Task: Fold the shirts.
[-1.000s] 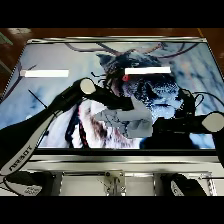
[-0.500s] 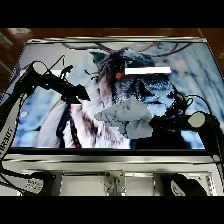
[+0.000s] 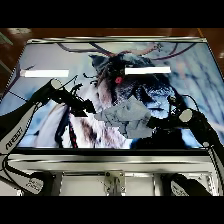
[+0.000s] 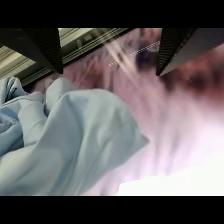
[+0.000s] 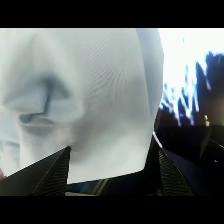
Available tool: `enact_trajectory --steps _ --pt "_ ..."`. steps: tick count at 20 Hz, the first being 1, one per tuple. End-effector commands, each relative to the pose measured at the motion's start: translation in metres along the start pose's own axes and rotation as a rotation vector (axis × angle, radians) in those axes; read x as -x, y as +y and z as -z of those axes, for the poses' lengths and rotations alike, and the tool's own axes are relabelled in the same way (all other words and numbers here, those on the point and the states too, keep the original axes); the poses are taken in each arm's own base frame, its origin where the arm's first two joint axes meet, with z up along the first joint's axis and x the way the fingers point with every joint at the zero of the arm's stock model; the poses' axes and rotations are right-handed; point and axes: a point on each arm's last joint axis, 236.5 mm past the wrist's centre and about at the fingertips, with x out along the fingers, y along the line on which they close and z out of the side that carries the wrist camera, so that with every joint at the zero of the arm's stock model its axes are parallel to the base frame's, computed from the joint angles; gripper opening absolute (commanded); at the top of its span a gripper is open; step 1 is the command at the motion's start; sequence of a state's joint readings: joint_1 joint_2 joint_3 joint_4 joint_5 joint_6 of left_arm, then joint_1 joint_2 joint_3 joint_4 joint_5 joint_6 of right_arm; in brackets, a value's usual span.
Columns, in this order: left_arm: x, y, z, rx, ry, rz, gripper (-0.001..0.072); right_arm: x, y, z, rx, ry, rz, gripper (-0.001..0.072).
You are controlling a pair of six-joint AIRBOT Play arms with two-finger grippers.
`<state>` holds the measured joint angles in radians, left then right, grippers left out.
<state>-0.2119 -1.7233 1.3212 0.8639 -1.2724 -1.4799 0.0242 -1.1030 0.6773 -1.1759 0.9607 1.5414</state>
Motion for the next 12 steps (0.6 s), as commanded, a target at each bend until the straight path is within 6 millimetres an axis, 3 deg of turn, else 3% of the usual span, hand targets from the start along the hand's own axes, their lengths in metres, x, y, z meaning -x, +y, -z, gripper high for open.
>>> enact_trajectory --steps 1,4,5,9,11,12 --pt "-0.032 -0.015 -0.009 0.034 -0.026 0.077 0.0712 -0.003 0.004 0.0 -0.017 0.006 -0.019 0.067" --pt "-0.052 -0.015 -0.013 0.057 -0.034 0.064 0.0696 -0.003 0.012 -0.005 -0.043 -0.013 -0.054 0.067" --pt "-0.057 -0.016 -0.015 0.068 -0.041 0.066 0.0621 -0.003 0.015 -0.007 -0.054 -0.021 -0.067 0.067" --pt "-0.066 -0.018 -0.018 0.056 -0.049 0.072 0.0121 -0.021 0.029 -0.009 -0.111 0.004 -0.145 0.067" --pt "-0.062 -0.02 -0.019 0.031 -0.055 0.074 0.0043 -0.035 0.048 -0.007 -0.131 0.037 -0.226 0.0662" --pt "-0.06 -0.021 -0.02 0.027 -0.061 0.075 0.0044 -0.04 0.055 -0.006 -0.122 0.046 -0.252 0.0505"
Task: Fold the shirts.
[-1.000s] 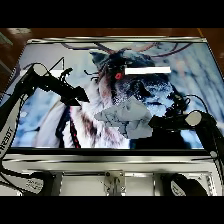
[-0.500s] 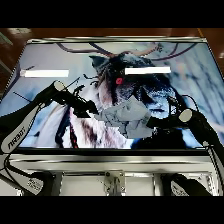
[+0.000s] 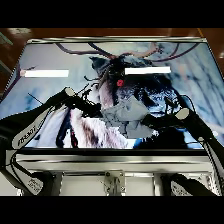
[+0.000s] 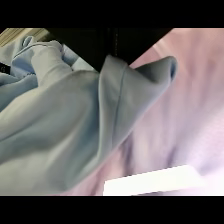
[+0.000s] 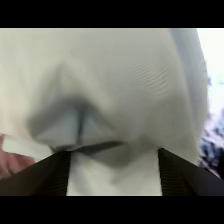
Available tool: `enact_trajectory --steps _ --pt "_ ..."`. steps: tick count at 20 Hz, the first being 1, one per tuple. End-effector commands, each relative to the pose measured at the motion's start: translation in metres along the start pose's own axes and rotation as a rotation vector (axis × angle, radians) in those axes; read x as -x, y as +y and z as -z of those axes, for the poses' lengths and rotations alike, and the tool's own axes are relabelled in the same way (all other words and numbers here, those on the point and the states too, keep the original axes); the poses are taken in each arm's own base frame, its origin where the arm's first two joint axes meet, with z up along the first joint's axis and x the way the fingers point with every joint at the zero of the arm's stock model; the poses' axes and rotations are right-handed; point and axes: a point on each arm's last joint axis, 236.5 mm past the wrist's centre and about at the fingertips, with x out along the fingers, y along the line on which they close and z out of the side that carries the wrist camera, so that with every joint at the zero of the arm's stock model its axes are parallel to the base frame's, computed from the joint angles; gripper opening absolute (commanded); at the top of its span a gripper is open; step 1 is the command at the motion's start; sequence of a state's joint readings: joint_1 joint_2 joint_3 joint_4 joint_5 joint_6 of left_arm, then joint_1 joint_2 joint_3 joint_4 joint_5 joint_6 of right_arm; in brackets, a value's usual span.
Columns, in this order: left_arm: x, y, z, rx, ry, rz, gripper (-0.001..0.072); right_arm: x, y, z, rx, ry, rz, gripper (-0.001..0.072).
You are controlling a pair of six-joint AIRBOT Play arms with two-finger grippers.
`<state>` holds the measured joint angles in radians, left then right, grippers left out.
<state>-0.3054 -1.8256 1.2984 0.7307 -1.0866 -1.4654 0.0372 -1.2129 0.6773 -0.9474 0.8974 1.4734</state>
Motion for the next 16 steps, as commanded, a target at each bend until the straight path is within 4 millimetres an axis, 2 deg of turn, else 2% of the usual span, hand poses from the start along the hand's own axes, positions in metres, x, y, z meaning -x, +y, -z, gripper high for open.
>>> enact_trajectory --steps 1,2,4,5,7,9,11,12,14,15,16 --pt "0.003 -0.007 -0.004 -0.03 -0.023 0.009 0.0043 -0.021 0.02 0.001 -0.021 0.027 -0.099 0.0202" --pt "0.009 -0.012 -0.007 -0.056 -0.041 0.012 0.0043 -0.021 0.02 0.002 -0.021 0.031 -0.099 0.0064" --pt "0.032 -0.029 -0.021 -0.109 -0.136 0.015 0.0042 -0.01 0.024 -0.002 0.041 0.012 -0.106 0.0058" --pt "0.051 -0.038 -0.031 -0.144 -0.205 0.009 0.0042 0.003 0.029 -0.006 0.11 -0.008 -0.105 0.0059" --pt "0.106 -0.063 -0.047 -0.264 -0.351 -0.035 0.0041 0.045 0.044 -0.023 0.303 -0.087 -0.074 0.0059" --pt "0.18 -0.098 -0.055 -0.417 -0.508 -0.1 0.0042 0.11 0.075 -0.044 0.505 -0.23 -0.038 0.0058" --pt "0.269 -0.151 -0.047 -0.547 -0.711 -0.114 0.0042 0.197 0.113 -0.063 0.638 -0.444 0.005 0.0059" --pt "0.317 -0.182 -0.034 -0.606 -0.819 -0.095 0.0042 0.242 0.133 -0.067 0.68 -0.558 0.015 0.0059" --pt "0.401 -0.234 0.006 -0.707 -1.019 -0.05 0.0042 0.331 0.173 -0.059 0.754 -0.781 0.012 0.0059" --pt "0.438 -0.255 0.03 -0.751 -1.106 -0.033 0.0042 0.365 0.186 -0.051 0.776 -0.863 0.008 0.0059" --pt "0.465 -0.268 0.052 -0.783 -1.173 -0.023 0.0042 0.394 0.196 -0.04 0.791 -0.932 0.006 0.0059"
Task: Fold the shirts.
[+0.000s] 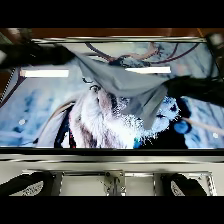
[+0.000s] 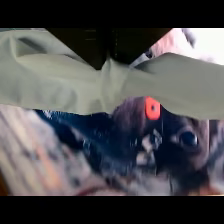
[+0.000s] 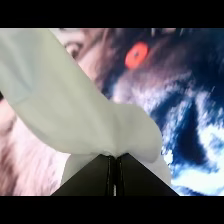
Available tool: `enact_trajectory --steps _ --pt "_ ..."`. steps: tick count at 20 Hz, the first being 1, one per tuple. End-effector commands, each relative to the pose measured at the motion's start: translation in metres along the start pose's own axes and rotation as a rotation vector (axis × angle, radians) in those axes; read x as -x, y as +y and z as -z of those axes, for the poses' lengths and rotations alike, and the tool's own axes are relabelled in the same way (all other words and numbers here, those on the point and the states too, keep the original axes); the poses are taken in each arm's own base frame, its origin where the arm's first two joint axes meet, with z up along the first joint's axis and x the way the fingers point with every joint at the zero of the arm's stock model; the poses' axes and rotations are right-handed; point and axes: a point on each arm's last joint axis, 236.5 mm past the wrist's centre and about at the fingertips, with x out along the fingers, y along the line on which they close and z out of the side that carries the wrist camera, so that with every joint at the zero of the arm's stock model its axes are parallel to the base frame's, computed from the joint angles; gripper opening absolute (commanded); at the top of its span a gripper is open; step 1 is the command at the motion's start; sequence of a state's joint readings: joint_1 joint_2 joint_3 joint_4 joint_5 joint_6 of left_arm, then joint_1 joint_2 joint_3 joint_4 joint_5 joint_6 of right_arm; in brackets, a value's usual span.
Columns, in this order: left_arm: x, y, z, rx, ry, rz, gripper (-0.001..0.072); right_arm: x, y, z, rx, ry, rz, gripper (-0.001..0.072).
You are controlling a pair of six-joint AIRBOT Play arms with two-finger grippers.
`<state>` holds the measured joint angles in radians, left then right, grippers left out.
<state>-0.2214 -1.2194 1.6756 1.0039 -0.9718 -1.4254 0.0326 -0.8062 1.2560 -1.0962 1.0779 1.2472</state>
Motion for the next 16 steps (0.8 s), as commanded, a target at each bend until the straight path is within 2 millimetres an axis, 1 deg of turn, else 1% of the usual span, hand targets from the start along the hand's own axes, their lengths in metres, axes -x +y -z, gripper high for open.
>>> enact_trajectory --steps 1,2,3,4,5,6,7,8,9,10,12,14,16 --pt "0.124 -0.052 -0.086 -0.148 -0.307 -0.02 0.0042 0.106 0.026 -0.073 0.114 -0.256 0.085 0.0059" --pt "0.146 -0.057 -0.092 -0.163 -0.348 -0.031 0.0042 0.122 0.03 -0.077 0.116 -0.279 0.094 0.0059" --pt "0.162 -0.057 -0.093 -0.178 -0.363 -0.055 0.0042 0.13 0.034 -0.073 0.113 -0.273 0.093 0.0059" --pt "0.175 -0.051 -0.088 -0.198 -0.351 -0.104 0.0042 0.133 0.036 -0.062 0.108 -0.235 0.093 0.0059" --pt "0.183 -0.04 -0.08 -0.201 -0.32 -0.161 0.0042 0.133 0.036 -0.046 0.098 -0.175 0.095 0.0059" --pt "0.19 -0.024 -0.068 -0.189 -0.273 -0.233 0.0042 0.131 0.034 -0.026 0.09 -0.09 0.101 0.0059" --pt "0.194 -0.008 -0.055 -0.184 -0.216 -0.297 0.0042 0.13 0.03 -0.006 0.08 -0.005 0.111 0.0059" --pt "0.196 0.004 -0.041 -0.179 -0.152 -0.341 0.0042 0.13 0.029 0.007 0.069 0.054 0.114 0.0059" --pt "0.194 0.011 -0.026 -0.169 -0.084 -0.358 0.0042 0.13 0.028 0.013 0.054 0.075 0.118 0.0059" --pt "0.189 0.014 -0.012 -0.154 -0.027 -0.355 0.0042 0.13 0.028 0.011 0.033 0.067 0.118 0.0059" --pt "0.172 0.016 0.02 -0.116 0.088 -0.315 0.0043 0.122 0.025 0.0 0.023 0.036 0.116 0.0059" --pt "0.15 0.019 0.056 -0.074 0.205 -0.266 0.0043 0.101 0.015 -0.016 0.007 0.009 0.113 0.0059" --pt "0.125 0.02 0.1 -0.031 0.338 -0.213 0.0043 0.064 0.006 -0.031 -0.018 0.0 0.081 0.0058"
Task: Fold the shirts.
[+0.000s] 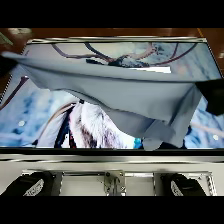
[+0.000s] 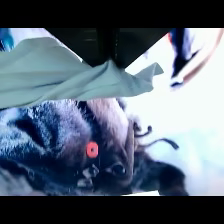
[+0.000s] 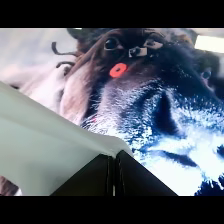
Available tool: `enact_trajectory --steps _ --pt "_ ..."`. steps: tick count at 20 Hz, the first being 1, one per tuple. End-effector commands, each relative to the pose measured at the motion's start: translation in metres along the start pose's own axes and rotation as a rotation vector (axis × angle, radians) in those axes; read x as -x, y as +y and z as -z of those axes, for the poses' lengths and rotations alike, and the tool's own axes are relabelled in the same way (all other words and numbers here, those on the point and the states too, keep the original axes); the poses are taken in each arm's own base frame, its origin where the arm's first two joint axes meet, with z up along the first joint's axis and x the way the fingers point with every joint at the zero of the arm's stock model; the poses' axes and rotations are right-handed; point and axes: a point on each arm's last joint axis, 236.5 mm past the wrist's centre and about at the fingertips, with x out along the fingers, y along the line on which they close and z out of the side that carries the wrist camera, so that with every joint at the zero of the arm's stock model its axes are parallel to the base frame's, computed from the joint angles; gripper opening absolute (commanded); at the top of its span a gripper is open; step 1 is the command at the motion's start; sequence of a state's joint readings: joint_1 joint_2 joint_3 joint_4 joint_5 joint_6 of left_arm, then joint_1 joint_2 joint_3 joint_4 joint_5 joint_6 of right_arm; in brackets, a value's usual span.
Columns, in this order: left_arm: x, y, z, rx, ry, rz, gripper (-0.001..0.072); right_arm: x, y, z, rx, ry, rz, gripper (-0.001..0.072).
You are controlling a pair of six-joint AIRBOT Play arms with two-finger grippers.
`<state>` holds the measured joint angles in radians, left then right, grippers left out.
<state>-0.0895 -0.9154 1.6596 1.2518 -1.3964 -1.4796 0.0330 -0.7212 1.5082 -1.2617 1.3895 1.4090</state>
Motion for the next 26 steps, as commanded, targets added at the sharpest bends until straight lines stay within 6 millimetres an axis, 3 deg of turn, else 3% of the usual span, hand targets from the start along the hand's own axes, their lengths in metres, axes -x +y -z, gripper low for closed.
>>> enact_trajectory --steps 1,4,6,8,10,13,16,21,23,25,26 --pt "-0.041 -0.018 0.076 0.035 0.26 0.1 0.0043 -0.056 -0.006 -0.022 -0.045 -0.011 -0.059 0.0059" --pt "-0.073 -0.044 0.141 0.048 0.451 0.197 0.0043 -0.14 -0.011 -0.009 -0.08 0.103 -0.158 0.0059" --pt "-0.087 -0.055 0.191 0.078 0.588 0.222 0.0043 -0.2 -0.025 0.016 -0.132 0.203 -0.172 0.0059" --pt "-0.101 -0.061 0.231 0.103 0.675 0.231 0.0043 -0.256 -0.039 0.054 -0.195 0.322 -0.18 0.0059" --pt "-0.123 -0.072 0.256 0.181 0.68 0.261 0.0043 -0.298 -0.04 0.092 -0.294 0.432 -0.214 0.0059" --pt "-0.158 -0.089 0.268 0.361 0.63 0.32 0.0043 -0.345 -0.029 0.138 -0.456 0.549 -0.289 0.0059" --pt "-0.187 -0.093 0.259 0.481 0.566 0.334 0.0043 -0.367 -0.023 0.158 -0.533 0.589 -0.326 0.0059" --pt "-0.204 -0.091 0.245 0.517 0.494 0.341 0.0043 -0.366 -0.027 0.143 -0.487 0.528 -0.321 0.0091" --pt "-0.204 -0.091 0.245 0.512 0.495 0.342 0.0043 -0.36 -0.027 0.142 -0.459 0.531 -0.335 0.0627" --pt "-0.203 -0.089 0.246 0.509 0.498 0.343 0.0043 -0.346 -0.036 0.14 -0.412 0.536 -0.334 0.0634" --pt "-0.202 -0.088 0.246 0.509 0.504 0.343 0.0043 -0.336 -0.051 0.142 -0.388 0.549 -0.299 0.0635"
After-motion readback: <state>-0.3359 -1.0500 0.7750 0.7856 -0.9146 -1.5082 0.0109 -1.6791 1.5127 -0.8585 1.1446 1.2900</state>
